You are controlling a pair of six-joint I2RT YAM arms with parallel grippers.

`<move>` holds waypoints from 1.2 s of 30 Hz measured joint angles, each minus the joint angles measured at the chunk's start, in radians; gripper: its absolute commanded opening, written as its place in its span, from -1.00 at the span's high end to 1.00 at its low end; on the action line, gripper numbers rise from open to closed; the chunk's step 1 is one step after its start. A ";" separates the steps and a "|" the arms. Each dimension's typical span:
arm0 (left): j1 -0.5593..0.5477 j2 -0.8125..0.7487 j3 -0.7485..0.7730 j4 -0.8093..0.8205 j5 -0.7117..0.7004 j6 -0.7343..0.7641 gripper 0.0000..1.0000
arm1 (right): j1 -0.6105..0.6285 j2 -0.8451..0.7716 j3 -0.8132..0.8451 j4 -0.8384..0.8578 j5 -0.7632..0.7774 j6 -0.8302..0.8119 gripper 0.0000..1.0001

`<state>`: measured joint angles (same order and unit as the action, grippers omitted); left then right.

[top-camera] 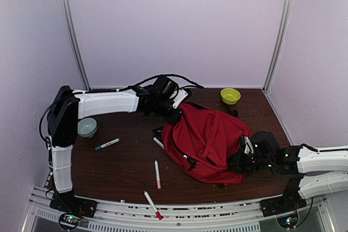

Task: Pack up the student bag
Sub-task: Rotate the student bag at the center of the board.

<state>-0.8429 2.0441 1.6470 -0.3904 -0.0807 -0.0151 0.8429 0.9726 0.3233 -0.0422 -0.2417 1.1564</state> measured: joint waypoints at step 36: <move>-0.312 -0.516 -0.628 0.421 -0.232 0.280 -0.85 | 0.046 -0.175 0.410 -0.590 0.107 -0.614 -0.44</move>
<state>-1.1549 1.5280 1.0191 0.0307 -0.3122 0.2653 0.8886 0.7975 0.7330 -0.6323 -0.1349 0.5426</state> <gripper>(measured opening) 0.896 0.722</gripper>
